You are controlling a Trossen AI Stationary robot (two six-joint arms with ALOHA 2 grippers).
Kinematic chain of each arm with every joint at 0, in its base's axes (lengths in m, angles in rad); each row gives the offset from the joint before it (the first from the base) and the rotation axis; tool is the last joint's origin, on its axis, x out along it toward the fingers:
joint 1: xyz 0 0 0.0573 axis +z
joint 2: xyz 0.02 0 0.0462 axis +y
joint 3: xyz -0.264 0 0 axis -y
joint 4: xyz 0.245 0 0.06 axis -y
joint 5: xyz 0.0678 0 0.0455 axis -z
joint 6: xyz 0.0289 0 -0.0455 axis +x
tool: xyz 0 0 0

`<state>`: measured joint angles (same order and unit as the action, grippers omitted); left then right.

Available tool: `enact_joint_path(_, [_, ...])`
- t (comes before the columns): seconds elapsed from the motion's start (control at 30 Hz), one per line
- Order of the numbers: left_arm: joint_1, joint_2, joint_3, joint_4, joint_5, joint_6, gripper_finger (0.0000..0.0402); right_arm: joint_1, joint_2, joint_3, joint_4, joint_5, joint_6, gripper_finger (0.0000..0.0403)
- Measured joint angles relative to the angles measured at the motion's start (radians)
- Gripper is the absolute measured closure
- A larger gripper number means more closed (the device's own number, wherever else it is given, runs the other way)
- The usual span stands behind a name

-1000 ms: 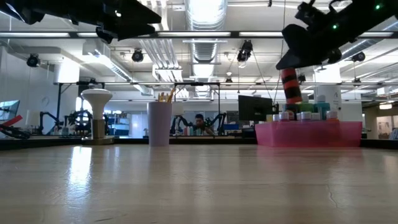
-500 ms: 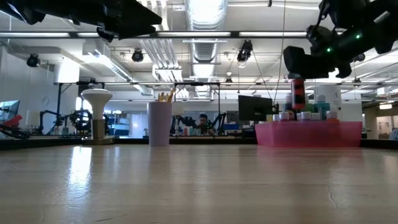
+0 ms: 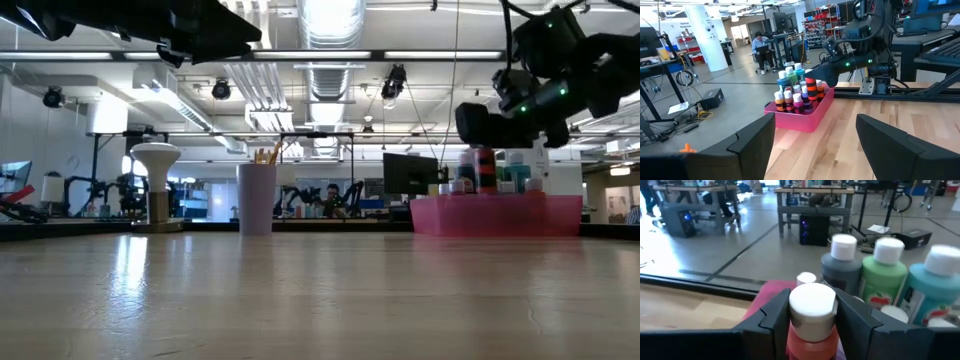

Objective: Pick & Place Paint Supplies
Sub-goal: Put the dark orange paint bottle into the pink bin

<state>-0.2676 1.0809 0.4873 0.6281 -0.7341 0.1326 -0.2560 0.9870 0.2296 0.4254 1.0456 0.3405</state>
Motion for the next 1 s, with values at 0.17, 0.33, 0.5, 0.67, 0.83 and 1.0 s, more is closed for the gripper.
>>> enact_joint_path(0.17, [0.003,0.0,0.0,0.0,0.0,0.001,0.0119,-0.017,0.059,-0.075,0.176,-0.001,0.0,0.0289])
enact_joint_path(0.33, [0.009,0.0,0.0,0.0,0.001,0.003,0.0119,-0.018,0.134,-0.1,0.293,-0.007,0.0,0.028])
enact_joint_path(0.5, [0.013,0.0,0.0,0.0,0.001,0.003,0.0119,-0.018,0.219,-0.087,0.313,-0.007,0.022,0.0268])
enact_joint_path(0.67, [0.013,0.0,0.0,0.0,0.001,0.003,0.0119,-0.018,0.312,-0.074,0.316,-0.006,0.052,0.0288])
enact_joint_path(0.83, [0.012,0.0,0.0,0.0,0.001,0.003,0.0119,-0.022,0.383,-0.074,0.323,-0.005,0.119,0.0276])
enact_joint_path(1.0, [0.013,0.0,0.0,0.0,0.001,0.003,0.0119,-0.029,0.436,-0.076,0.323,-0.004,0.172,0.0255])
